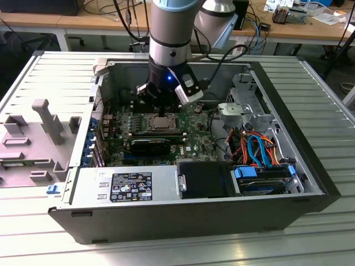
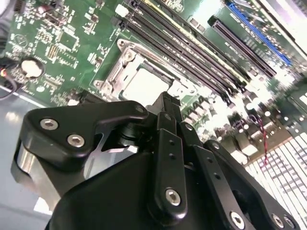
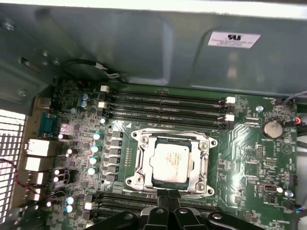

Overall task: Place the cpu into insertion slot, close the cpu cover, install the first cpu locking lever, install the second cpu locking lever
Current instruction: 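Install the second cpu locking lever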

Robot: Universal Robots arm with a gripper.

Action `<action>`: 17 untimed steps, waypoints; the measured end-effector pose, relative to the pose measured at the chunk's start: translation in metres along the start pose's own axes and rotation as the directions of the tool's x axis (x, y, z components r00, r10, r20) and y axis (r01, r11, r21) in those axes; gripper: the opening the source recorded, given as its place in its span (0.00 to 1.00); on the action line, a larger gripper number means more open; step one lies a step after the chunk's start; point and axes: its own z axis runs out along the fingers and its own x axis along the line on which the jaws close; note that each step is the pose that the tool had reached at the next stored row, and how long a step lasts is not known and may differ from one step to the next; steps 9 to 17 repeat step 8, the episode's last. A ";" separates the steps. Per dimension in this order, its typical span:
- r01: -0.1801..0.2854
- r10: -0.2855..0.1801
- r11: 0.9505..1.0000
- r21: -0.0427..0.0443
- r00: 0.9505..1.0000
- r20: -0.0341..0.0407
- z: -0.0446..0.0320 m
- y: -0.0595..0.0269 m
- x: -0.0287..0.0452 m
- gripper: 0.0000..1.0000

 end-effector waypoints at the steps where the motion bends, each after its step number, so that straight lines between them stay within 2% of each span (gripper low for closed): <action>1: 0.000 0.000 1.000 0.000 1.000 0.000 -0.0037 0.0004 0.0002 0.11; 2: 0.000 0.000 1.000 0.000 1.000 0.000 -0.0107 0.0012 0.0005 0.11; 3: 0.000 0.000 1.000 0.000 1.000 0.000 -0.0230 0.0025 0.0011 0.11; 17: 0.000 0.000 1.000 0.000 1.000 0.000 -0.0235 0.0026 0.0011 0.11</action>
